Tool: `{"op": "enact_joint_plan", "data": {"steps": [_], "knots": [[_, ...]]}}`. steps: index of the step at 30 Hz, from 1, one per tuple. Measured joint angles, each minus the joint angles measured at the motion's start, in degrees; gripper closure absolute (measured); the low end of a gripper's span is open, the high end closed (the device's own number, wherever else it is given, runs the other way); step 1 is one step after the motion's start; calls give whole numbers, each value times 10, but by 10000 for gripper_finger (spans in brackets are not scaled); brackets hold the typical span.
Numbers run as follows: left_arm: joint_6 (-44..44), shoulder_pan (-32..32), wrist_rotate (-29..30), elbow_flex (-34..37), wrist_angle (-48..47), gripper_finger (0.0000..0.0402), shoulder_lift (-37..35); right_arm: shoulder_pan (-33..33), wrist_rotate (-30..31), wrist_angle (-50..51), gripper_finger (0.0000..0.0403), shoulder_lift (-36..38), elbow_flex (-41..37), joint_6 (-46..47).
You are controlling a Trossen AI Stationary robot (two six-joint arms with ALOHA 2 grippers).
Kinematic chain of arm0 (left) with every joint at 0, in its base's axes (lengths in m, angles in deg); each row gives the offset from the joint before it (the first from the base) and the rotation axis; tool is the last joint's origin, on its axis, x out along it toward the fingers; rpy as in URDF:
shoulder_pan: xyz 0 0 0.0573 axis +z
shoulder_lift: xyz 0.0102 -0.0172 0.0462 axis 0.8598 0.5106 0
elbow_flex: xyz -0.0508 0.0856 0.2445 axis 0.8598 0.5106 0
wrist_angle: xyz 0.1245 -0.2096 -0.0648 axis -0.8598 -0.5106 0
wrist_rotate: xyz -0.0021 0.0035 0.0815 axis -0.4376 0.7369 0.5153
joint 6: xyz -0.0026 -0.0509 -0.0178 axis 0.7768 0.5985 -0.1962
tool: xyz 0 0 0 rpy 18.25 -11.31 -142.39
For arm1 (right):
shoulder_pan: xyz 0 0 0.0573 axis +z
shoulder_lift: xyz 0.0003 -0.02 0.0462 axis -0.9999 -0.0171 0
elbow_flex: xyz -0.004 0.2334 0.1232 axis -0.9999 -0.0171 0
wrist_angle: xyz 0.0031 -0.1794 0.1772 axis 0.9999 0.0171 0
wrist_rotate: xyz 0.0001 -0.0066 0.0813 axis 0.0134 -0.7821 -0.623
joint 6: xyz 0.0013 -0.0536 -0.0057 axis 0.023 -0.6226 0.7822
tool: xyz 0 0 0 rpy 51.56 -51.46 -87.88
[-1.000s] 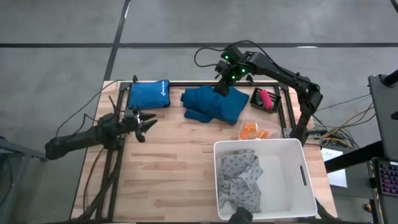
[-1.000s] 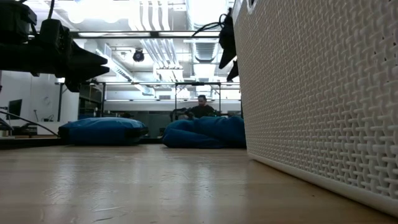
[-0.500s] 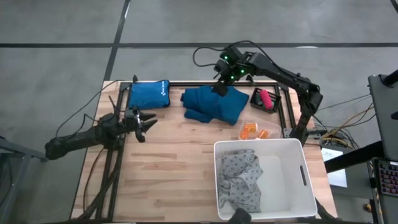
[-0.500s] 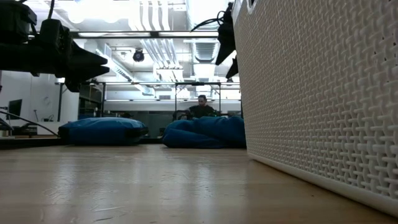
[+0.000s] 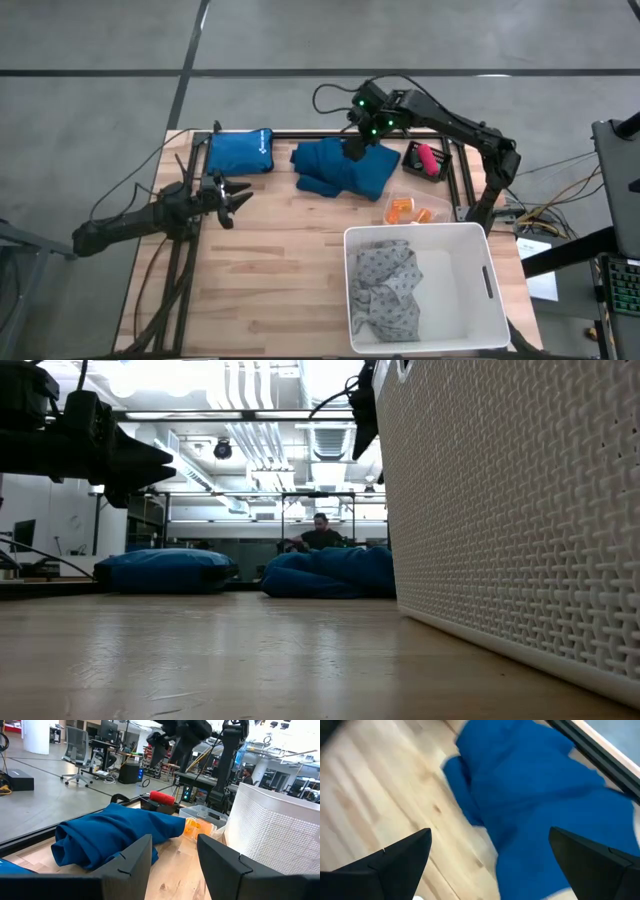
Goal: Pick & place medical supplies in basket/bin
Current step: Put the blue patient gown into the white bin
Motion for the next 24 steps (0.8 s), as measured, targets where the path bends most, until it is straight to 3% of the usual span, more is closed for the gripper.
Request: {"op": "enact_joint_plan", "data": {"steps": [13, 24], "knots": [[0, 0, 0, 0, 0, 238, 0, 84, 214, 58, 3, -2, -30, -1], [-1, 0, 0, 0, 0, 238, 0, 125, 232, 32, 3, -2, -89, 10]]}}
